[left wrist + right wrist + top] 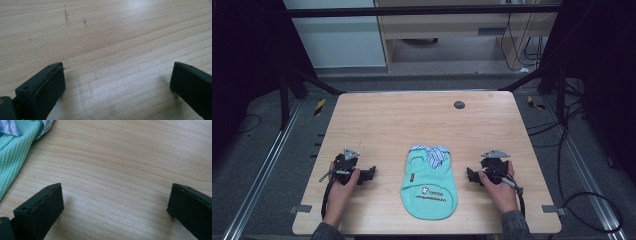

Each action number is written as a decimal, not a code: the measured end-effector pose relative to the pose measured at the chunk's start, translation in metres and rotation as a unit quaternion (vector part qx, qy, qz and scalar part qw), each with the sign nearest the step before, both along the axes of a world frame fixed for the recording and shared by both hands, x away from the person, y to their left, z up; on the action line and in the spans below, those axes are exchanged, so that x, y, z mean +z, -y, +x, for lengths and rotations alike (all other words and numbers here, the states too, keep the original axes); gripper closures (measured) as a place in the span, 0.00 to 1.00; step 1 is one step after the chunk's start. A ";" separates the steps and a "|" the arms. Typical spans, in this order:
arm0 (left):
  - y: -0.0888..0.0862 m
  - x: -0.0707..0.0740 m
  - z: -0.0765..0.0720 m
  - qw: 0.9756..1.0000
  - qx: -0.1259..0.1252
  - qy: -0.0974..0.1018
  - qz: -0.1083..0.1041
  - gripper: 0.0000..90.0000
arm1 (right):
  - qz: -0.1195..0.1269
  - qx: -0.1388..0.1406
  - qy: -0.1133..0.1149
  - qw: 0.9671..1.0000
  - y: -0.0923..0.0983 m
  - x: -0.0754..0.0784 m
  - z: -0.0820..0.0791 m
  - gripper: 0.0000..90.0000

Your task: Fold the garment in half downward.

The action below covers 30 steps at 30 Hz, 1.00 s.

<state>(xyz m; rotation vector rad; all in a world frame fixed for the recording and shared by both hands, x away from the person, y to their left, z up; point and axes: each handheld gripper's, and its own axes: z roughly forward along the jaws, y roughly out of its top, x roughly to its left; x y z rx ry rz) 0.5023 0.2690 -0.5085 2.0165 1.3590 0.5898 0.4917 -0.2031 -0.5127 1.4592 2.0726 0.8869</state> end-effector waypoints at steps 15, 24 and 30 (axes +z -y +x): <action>-0.001 0.000 -0.001 1.000 -0.016 -0.001 0.001 0.00 | -0.001 0.001 0.001 1.000 0.000 0.000 0.000 0.00; 0.001 0.002 -0.002 0.999 -0.038 0.008 -0.015 0.03 | -0.002 0.003 0.001 1.000 0.000 0.000 0.000 0.00; 0.004 0.010 -0.009 0.999 -0.045 0.011 -0.015 0.04 | 0.001 0.004 0.004 1.000 0.001 0.000 -0.002 0.03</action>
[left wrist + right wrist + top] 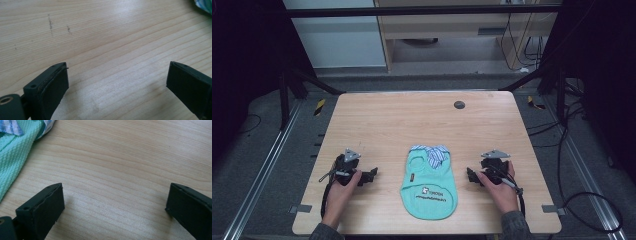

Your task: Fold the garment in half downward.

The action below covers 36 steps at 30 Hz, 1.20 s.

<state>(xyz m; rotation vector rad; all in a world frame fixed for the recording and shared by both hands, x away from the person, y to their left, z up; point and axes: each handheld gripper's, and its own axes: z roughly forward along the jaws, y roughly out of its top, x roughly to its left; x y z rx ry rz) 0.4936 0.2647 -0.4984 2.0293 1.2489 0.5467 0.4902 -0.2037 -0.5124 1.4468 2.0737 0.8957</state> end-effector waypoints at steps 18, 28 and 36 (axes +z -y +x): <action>0.022 0.042 0.008 0.998 -0.060 -0.010 0.007 0.05 | -0.004 0.055 0.031 0.998 -0.022 0.037 0.007 0.38; 0.055 0.067 0.052 0.995 -0.099 -0.018 0.020 0.15 | 0.010 0.124 0.015 0.992 -0.051 0.064 0.048 0.61; 0.087 0.074 0.083 0.992 -0.120 -0.026 0.018 0.38 | 0.020 0.145 0.006 0.989 -0.071 0.058 0.068 0.73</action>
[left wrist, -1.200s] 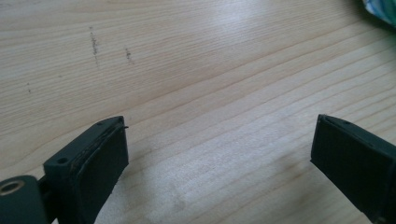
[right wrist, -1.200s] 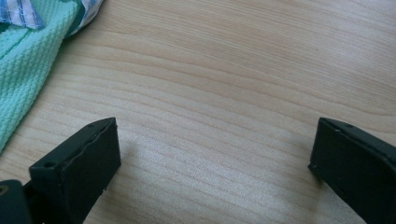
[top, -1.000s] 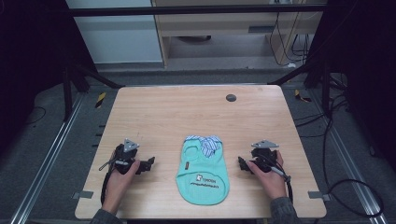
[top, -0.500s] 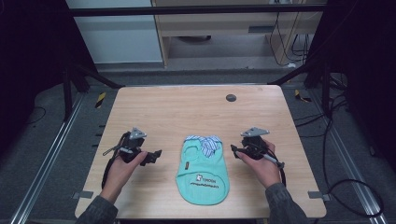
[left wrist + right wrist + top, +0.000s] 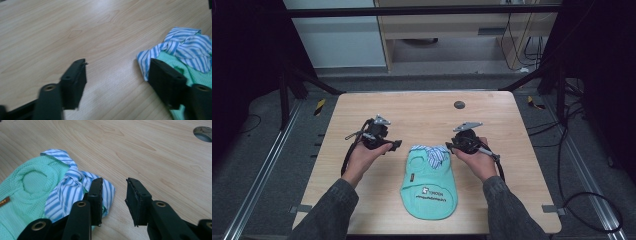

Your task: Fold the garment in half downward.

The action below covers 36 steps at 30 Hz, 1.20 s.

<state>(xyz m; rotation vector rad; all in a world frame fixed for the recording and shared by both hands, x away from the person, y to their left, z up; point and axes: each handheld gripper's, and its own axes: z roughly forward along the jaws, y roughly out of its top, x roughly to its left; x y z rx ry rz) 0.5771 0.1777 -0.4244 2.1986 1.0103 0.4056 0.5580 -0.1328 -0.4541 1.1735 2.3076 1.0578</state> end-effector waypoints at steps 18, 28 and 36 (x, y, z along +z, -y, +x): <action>0.047 -0.026 0.028 0.999 -0.024 -0.030 0.031 0.57 | -0.034 -0.001 -0.030 0.999 -0.007 -0.017 0.023 0.84; 0.055 -0.036 0.026 0.998 -0.027 -0.039 0.036 0.57 | -0.028 0.005 -0.043 0.999 -0.012 -0.023 0.028 0.84; 0.055 -0.048 0.025 0.998 -0.020 -0.049 0.036 0.54 | -0.018 0.009 -0.059 0.998 -0.018 -0.027 0.029 0.78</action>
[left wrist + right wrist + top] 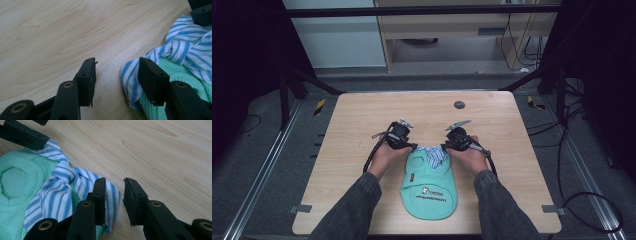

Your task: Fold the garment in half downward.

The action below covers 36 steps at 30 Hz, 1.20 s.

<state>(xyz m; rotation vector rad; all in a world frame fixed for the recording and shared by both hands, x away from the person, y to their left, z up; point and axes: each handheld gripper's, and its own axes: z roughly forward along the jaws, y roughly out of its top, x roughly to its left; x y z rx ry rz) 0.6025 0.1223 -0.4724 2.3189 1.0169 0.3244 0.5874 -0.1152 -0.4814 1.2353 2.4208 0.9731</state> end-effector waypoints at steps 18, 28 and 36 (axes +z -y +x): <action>0.000 -0.011 -0.005 1.000 -0.006 -0.008 -0.006 0.57 | -0.013 0.002 -0.019 1.000 -0.007 -0.007 -0.002 0.73; 0.002 -0.010 -0.013 0.999 -0.027 -0.019 -0.024 0.94 | -0.015 0.030 -0.031 0.999 -0.011 -0.005 -0.005 0.93; -0.005 0.014 -0.025 0.999 -0.033 0.005 -0.040 0.96 | -0.015 0.044 0.003 0.999 -0.011 0.016 -0.019 0.94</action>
